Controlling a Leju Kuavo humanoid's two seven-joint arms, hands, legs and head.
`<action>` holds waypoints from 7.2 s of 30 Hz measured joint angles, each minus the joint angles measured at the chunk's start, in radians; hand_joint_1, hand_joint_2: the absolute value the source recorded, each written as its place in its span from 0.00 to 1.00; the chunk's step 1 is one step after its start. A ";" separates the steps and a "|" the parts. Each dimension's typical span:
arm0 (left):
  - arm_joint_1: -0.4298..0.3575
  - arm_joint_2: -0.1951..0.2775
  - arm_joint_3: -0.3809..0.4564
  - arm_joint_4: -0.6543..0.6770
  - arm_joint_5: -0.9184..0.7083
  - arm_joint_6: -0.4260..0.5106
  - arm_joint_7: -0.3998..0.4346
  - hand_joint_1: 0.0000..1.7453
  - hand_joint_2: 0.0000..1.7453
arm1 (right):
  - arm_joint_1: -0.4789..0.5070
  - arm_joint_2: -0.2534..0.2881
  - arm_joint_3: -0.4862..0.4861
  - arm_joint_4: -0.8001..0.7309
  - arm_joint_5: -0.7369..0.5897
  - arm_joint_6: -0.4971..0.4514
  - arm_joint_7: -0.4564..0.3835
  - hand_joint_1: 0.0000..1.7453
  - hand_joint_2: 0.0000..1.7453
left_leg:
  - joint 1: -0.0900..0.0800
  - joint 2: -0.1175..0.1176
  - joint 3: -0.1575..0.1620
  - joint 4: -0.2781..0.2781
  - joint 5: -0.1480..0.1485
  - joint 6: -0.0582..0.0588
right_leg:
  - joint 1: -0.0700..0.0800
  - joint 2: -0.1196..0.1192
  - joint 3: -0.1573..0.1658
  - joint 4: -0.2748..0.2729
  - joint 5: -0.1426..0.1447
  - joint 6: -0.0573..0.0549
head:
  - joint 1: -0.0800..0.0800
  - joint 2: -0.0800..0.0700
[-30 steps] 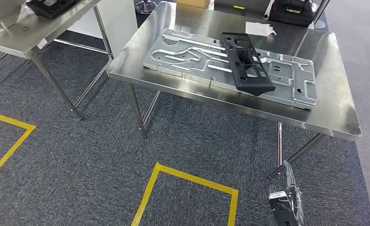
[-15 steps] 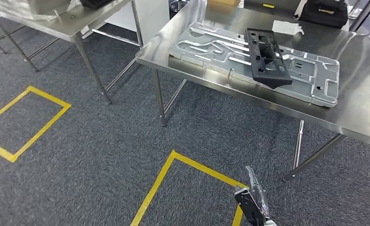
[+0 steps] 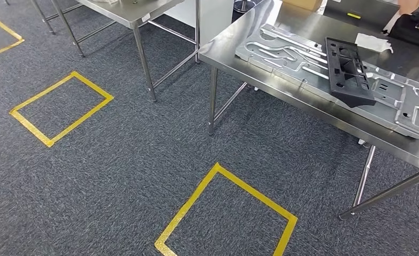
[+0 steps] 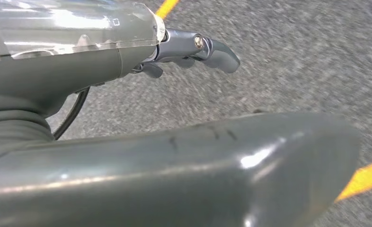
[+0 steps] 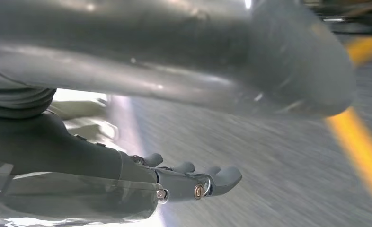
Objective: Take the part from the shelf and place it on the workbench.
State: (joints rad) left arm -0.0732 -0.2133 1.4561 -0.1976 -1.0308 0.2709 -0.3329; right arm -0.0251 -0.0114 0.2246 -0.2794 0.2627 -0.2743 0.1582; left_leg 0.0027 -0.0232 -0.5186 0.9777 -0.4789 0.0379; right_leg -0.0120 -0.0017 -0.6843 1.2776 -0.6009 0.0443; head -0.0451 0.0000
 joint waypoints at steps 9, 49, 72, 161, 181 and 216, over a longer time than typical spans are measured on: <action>-0.004 0.026 -0.005 -0.001 -0.020 0.027 -0.004 0.00 0.00 | -0.011 0.022 -0.056 0.066 0.019 0.040 -0.052 0.00 0.00 | 0.001 -0.057 -0.037 0.031 0.006 -0.035 | 0.001 0.036 0.157 -0.287 0.117 -0.044 | 0.000 0.000; -0.009 0.136 -0.077 -0.002 -0.111 -0.159 0.035 0.00 0.00 | -0.019 0.074 -0.068 0.105 0.006 0.041 -0.017 0.00 0.00 | 0.015 0.049 -0.076 0.133 -0.027 -0.068 | 0.003 -0.070 0.173 -0.295 0.105 -0.055 | -0.001 0.000; -0.010 0.145 -0.124 -0.002 -0.144 -0.191 0.051 0.00 0.00 | -0.014 0.072 -0.097 0.108 -0.014 0.035 0.021 0.00 0.00 | -0.003 -0.053 -0.074 0.078 -0.009 -0.048 | 0.007 0.025 0.170 -0.302 0.114 -0.072 | -0.001 0.000; -0.012 0.129 -0.098 -0.002 -0.085 -0.155 0.012 0.00 0.00 | -0.015 0.074 -0.111 0.113 0.057 0.041 -0.014 0.00 0.00 | 0.008 -0.088 -0.040 0.027 0.021 -0.059 | -0.008 0.054 0.136 -0.247 0.101 -0.049 | 0.000 0.000; 0.002 0.085 -0.121 -0.002 -0.139 -0.124 -0.026 0.00 0.00 | -0.014 0.078 -0.112 0.113 0.023 0.038 -0.003 0.00 0.00 | 0.004 0.024 -0.027 0.014 0.026 -0.018 | 0.002 -0.014 0.092 -0.101 -0.011 -0.039 | 0.000 0.000; 0.024 0.065 -0.157 -0.002 -0.171 -0.156 -0.060 0.00 0.00 | -0.023 0.163 -0.113 0.112 0.027 -0.008 -0.021 0.00 0.00 | 0.007 -0.027 -0.024 0.012 0.030 -0.020 | 0.001 0.003 0.041 -0.036 0.028 -0.034 | 0.000 0.000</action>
State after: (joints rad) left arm -0.0488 -0.1480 1.2993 -0.1995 -1.2023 0.1153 -0.3932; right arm -0.0477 0.1515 0.1114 -0.1678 0.2893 -0.2818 0.1369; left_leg 0.0100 -0.0499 -0.5422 0.9899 -0.4487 0.0175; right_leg -0.0112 0.0012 -0.6428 1.2413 -0.5733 0.0106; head -0.0454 0.0000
